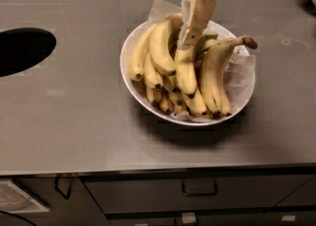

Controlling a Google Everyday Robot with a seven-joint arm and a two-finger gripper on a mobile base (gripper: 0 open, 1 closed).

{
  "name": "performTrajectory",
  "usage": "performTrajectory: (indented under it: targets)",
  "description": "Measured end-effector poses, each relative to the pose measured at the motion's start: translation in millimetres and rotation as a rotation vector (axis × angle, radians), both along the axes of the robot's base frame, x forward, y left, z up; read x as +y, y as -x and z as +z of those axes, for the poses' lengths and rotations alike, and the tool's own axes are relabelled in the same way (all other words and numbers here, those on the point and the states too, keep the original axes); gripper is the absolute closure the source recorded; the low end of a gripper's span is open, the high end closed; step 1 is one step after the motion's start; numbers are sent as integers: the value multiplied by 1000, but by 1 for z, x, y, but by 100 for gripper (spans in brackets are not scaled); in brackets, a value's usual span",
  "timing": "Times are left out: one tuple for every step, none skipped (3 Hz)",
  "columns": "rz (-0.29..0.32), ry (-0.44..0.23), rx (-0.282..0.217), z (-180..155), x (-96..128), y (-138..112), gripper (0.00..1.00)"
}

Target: Pick banana from white bowl

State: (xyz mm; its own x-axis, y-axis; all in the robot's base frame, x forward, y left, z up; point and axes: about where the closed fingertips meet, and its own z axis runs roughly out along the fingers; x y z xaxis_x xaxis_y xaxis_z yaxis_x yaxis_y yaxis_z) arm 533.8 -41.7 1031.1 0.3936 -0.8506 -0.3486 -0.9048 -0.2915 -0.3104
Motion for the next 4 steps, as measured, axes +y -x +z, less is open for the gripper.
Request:
performTrajectory:
  targets:
    - [17,16,16,-3,10,-10,25]
    - [30,24,10,-2,22,-22,29]
    - [35,32,11,-6,30,-32,29]
    - [38,43,13,-9,35,-39,29]
